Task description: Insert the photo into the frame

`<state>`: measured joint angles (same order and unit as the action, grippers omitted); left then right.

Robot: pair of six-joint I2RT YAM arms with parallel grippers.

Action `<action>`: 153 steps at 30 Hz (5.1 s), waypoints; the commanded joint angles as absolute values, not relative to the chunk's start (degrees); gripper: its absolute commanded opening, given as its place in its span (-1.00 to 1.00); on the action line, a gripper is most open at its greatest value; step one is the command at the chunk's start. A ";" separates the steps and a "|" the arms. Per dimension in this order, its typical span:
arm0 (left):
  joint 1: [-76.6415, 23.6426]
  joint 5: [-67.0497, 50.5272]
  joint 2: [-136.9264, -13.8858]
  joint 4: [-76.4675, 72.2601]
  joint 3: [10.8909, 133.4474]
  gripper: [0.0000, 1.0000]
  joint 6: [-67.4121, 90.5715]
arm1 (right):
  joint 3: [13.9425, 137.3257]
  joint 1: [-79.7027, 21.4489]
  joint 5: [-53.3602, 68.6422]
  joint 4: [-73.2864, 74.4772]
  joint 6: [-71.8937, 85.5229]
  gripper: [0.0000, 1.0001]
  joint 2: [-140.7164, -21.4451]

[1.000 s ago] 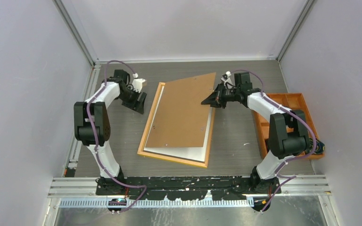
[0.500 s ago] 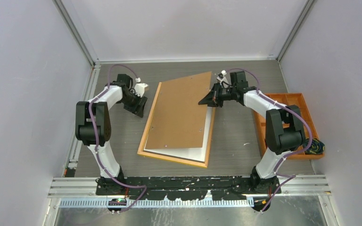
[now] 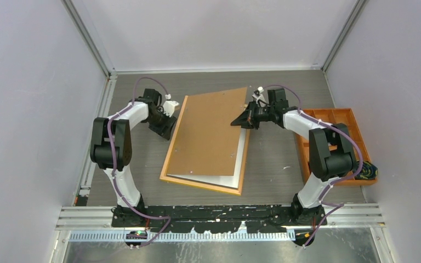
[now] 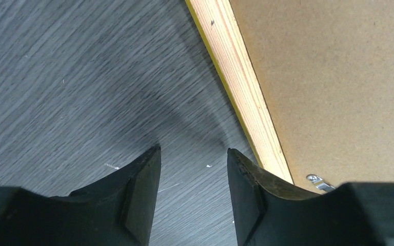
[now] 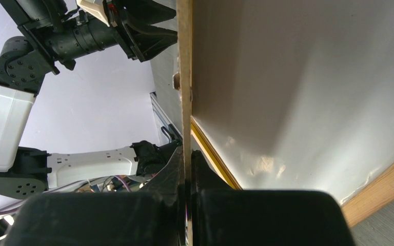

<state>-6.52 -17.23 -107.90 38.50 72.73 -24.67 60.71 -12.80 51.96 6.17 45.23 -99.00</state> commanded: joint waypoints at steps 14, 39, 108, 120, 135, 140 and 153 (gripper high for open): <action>-7.73 -15.82 -105.76 38.05 71.28 0.02 -27.27 | 55.87 -13.47 51.00 1.63 47.17 -0.99 -92.26; -8.96 -16.55 -104.70 38.95 71.11 -0.01 -27.75 | 53.48 -13.56 53.02 -3.34 48.35 -0.99 -94.51; -5.36 -25.35 -97.46 40.44 59.95 -0.13 -32.82 | 63.62 -9.01 31.31 9.81 50.14 1.00 -104.12; -6.44 -34.33 -95.97 45.52 59.41 -0.13 -33.81 | 74.20 -9.42 27.93 16.09 49.32 0.89 -108.96; 6.38 -37.80 -100.45 52.85 71.19 0.15 -33.63 | 62.29 -3.15 34.68 -5.02 57.94 1.00 -93.92; 6.23 -38.90 -101.80 50.65 70.55 0.16 -30.42 | 71.23 -20.47 12.44 17.45 43.49 0.90 -93.04; 3.62 -39.92 -105.67 49.42 70.56 -0.05 -28.30 | 80.52 -49.99 6.76 6.51 50.68 0.37 -112.43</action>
